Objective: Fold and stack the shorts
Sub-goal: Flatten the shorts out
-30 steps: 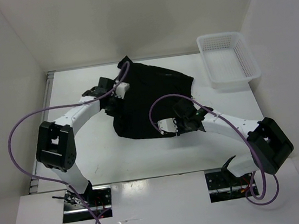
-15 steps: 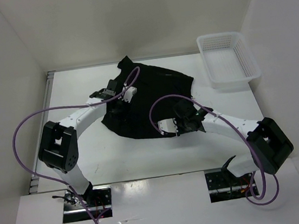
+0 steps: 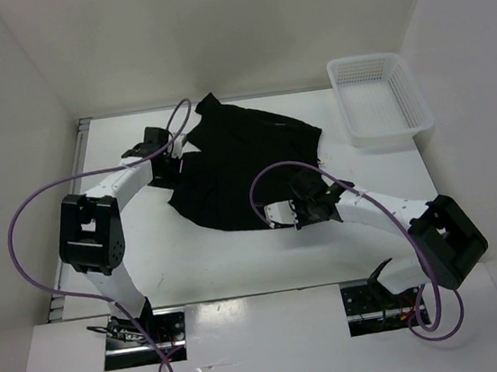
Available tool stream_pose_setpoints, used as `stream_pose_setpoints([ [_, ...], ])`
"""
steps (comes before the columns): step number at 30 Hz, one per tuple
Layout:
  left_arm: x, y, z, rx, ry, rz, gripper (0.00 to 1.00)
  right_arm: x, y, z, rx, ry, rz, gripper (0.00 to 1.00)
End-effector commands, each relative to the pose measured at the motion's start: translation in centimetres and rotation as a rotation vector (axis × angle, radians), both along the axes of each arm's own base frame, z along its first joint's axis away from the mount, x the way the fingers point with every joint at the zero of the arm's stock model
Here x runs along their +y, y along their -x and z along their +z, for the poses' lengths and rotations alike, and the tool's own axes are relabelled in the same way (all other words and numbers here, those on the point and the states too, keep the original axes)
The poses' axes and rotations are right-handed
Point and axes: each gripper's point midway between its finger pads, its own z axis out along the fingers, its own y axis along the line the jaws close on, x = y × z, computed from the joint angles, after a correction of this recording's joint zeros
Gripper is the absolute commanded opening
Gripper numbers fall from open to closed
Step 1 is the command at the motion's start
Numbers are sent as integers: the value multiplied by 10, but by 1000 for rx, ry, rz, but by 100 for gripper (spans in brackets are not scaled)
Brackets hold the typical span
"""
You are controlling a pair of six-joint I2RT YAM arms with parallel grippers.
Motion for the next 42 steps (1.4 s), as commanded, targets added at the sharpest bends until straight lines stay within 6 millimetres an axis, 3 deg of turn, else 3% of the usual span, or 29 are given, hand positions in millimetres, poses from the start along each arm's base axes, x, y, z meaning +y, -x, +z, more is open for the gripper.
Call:
stream_pose_setpoints([
  [1, -31, 20, -12, 101, 133, -96, 73, 3, -6, 6, -43, -15, 13, 0],
  [6, -35, 22, -29, 145, 146, -103, 73, 1, -4, 3, -35, -10, 13, 0],
  [15, -26, 29, -46, 184, 99, -80, 60, 0, -2, 3, -37, -11, 13, 0],
  [20, -24, 37, -50, 212, 94, -78, 40, 0, -2, 3, -39, -7, 21, 0],
  [21, -23, 40, -52, 223, 92, -77, 31, 0, -2, 3, -39, -7, 21, 0],
  [27, -16, 51, -57, 237, 62, -64, 3, -1, 0, 3, -39, -7, 21, 0],
  [29, -12, 53, -53, 245, 62, -54, 0, -1, 0, 3, -39, -7, 21, 0],
  [34, 13, 55, -12, 201, 58, 9, 0, -6, 6, -2, -24, 3, 22, 0],
  [38, 26, 72, 17, 167, 43, 38, 0, -8, 8, -5, -16, 9, 22, 0],
  [41, 32, 99, 13, 205, 24, 45, 0, -8, 8, -4, -26, 8, 31, 0],
  [42, 35, 114, 4, 246, 10, 50, 0, -8, 8, -4, -26, 8, 31, 0],
])
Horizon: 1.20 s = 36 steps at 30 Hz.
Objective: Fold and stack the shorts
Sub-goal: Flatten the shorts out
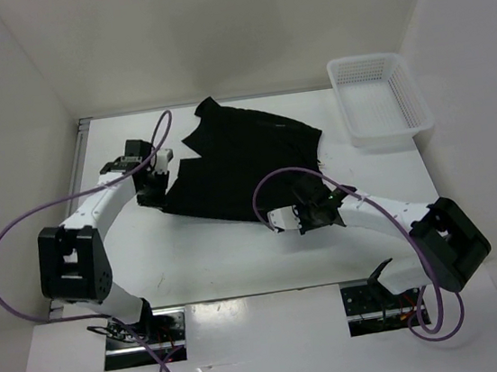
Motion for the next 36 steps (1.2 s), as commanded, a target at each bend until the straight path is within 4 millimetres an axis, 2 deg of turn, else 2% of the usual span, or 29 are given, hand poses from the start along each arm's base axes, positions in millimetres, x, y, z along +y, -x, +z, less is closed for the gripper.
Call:
stream_pose_setpoints([
  [1, 10, 48, -13, 118, -46, 2, 0, 0, -2, 7, -34, -13, 7, 0],
  [5, 15, 85, -26, 208, -57, 1, 4, -1, -1, 5, -34, -13, 7, 0],
  [7, 18, 100, -32, 250, -71, 2, 11, -1, -1, 5, -37, -9, 17, 0],
  [8, 20, 116, -39, 301, -77, 1, 12, -3, 2, 1, -28, -3, 17, 0],
  [11, 23, 125, -39, 328, -90, 3, 17, -3, 2, 1, -28, -3, 17, 0],
  [13, 22, 120, -35, 313, -88, 3, 21, -2, 0, 2, -35, -8, 17, 0],
  [15, 15, 103, -31, 266, -56, -2, 29, -2, 0, 2, -35, -8, 17, 0],
  [17, 10, 76, -25, 199, -35, -5, 34, -2, 0, 2, -35, -8, 17, 0],
  [20, 1, 44, -21, 129, 1, -14, 38, -2, 0, 2, -37, -5, 25, 0],
  [22, -3, 38, -28, 156, 13, -19, 41, -2, 0, 2, -37, -5, 25, 0],
  [25, -2, 40, -37, 191, 9, -19, 41, -3, -2, 5, -50, -2, 20, 0],
  [33, -10, 65, -60, 285, 43, -38, 42, -4, 0, 1, -43, 3, 20, 0],
  [36, -16, 73, -61, 313, 81, -47, 36, -4, 0, 1, -43, 3, 20, 0],
])
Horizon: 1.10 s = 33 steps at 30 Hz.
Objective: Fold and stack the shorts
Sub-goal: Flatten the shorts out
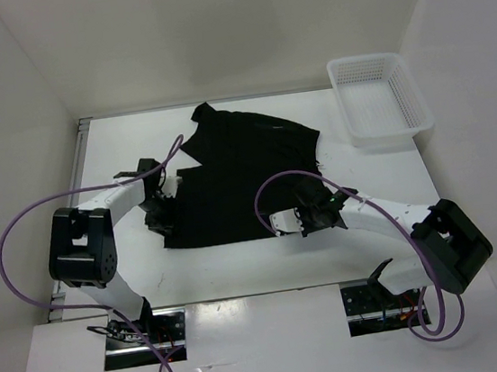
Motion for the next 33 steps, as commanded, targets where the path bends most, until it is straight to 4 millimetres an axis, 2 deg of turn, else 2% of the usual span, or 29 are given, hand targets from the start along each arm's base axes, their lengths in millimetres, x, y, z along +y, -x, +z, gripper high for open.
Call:
stream_pose_setpoints([
  [1, -11, 15, -6, 55, 62, -15, 32, 2, -5, 5, -40, -14, 5, 0],
  [8, -8, 39, -17, 124, 56, -13, 6, 5, -4, 6, -31, -28, 13, 0],
  [10, -8, 40, -14, 111, 57, -13, 0, 3, -1, 7, -20, -25, 5, 0],
  [14, 3, 51, -4, 116, 0, -9, 0, 9, 7, 17, 25, -56, 28, 0],
  [15, 6, 54, -1, 117, -17, -7, 0, 13, 9, 25, 27, -82, 39, 0],
  [17, 15, 61, 12, 112, -44, 7, 0, 14, 15, 37, 52, -90, 48, 0],
  [18, 25, 62, 15, 105, -72, 33, 0, 14, 18, 41, 61, -97, 53, 0],
  [22, 30, 59, 47, 11, -74, 52, 0, 10, 36, 60, 79, -127, 69, 0],
  [25, 26, 62, 68, -55, -41, 50, 0, 2, 46, 63, 72, -132, 70, 0],
  [28, 26, 88, 61, -15, -45, 37, 0, -1, 53, 61, 73, -137, 84, 0],
  [33, 28, 100, 69, -40, -80, 9, 0, -1, 69, 53, 140, -135, 104, 0],
])
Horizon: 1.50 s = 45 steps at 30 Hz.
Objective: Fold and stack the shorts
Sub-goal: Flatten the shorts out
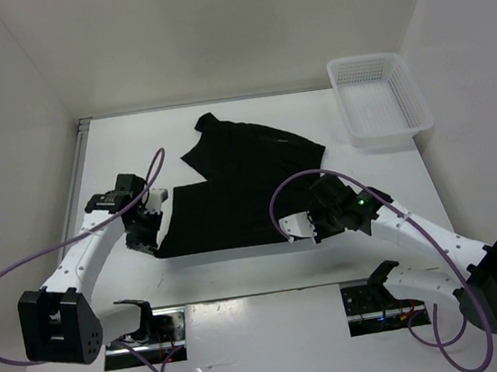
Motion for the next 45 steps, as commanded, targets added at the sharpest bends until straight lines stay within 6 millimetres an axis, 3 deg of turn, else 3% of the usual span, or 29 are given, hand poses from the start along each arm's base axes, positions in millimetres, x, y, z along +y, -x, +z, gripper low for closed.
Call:
stream_pose_setpoints([
  [1, 7, 21, 4, 35, -44, -12, 0, -8, 23, -10, 89, 36, 25, 0],
  [5, 1, 21, 26, 10, -7, -18, 0, -2, 27, 5, 61, -4, 79, 3],
  [8, -4, 25, 29, 25, 1, -40, 0, 3, 30, 14, 39, -56, 95, 32],
  [9, -3, 28, 27, 45, -2, -40, 4, 3, 30, 16, 32, -62, 96, 60],
  [12, -7, 29, 26, 78, 4, -51, 29, 8, 33, 23, 40, -113, 63, 75],
  [15, -10, 9, 15, 43, 9, -51, 31, 16, 34, 38, 51, -196, -8, 75],
  [17, -17, -7, 3, 72, 31, -55, 34, 30, 19, 59, -8, -291, -57, 75],
  [20, -31, -77, 1, -54, 67, -62, 39, 54, -16, 89, -106, -467, -175, 73],
  [23, -35, -147, 21, -206, 49, -55, 39, 68, -63, 103, -113, -574, -338, 72],
  [24, -36, -162, 25, -232, 43, -52, 42, 68, -88, 94, -37, -586, -444, 72],
  [26, -39, -196, 31, -275, 37, -49, 44, 63, -119, 86, 34, -623, -562, 72],
  [27, -43, -205, 31, -277, 47, -52, 44, 49, -145, 93, 32, -659, -649, 71],
  [28, -44, -215, 16, -244, 43, -52, 46, 47, -159, 72, 104, -662, -740, 71],
  [29, -47, -236, 28, -294, 50, -52, 46, 42, -177, 74, 82, -691, -785, 71],
  [30, -52, -250, 29, -314, 65, -57, 46, 38, -190, 80, 67, -719, -812, 71],
  [31, -56, -258, 13, -283, 76, -62, 46, 28, -203, 69, 66, -710, -867, 71],
  [33, -67, -288, 24, -346, 118, -77, 49, 19, -227, 73, 20, -734, -942, 69],
  [34, -74, -297, 9, -327, 144, -87, 49, 7, -237, 69, 15, -734, -992, 69],
  [35, -75, -304, 6, -329, 144, -87, 50, 2, -247, 54, 41, -727, -1047, 67],
  [36, -76, -314, -10, -318, 143, -86, 50, -4, -260, 59, 22, -741, -1077, 65],
  [37, -79, -331, -2, -363, 148, -89, 50, -16, -268, 43, 30, -720, -1148, 65],
  [39, -81, -342, -19, -355, 147, -88, 52, -27, -282, 41, -15, -713, -1183, 65],
  [41, -81, -354, -19, -374, 141, -86, 52, -37, -290, 30, -53, -677, -1230, 64],
  [42, -86, -351, -33, -348, 139, -95, 52, -40, -293, 30, -65, -670, -1242, 64],
  [45, -90, -354, -41, -348, 115, -98, 53, -47, -294, 16, -73, -639, -1295, 64],
])
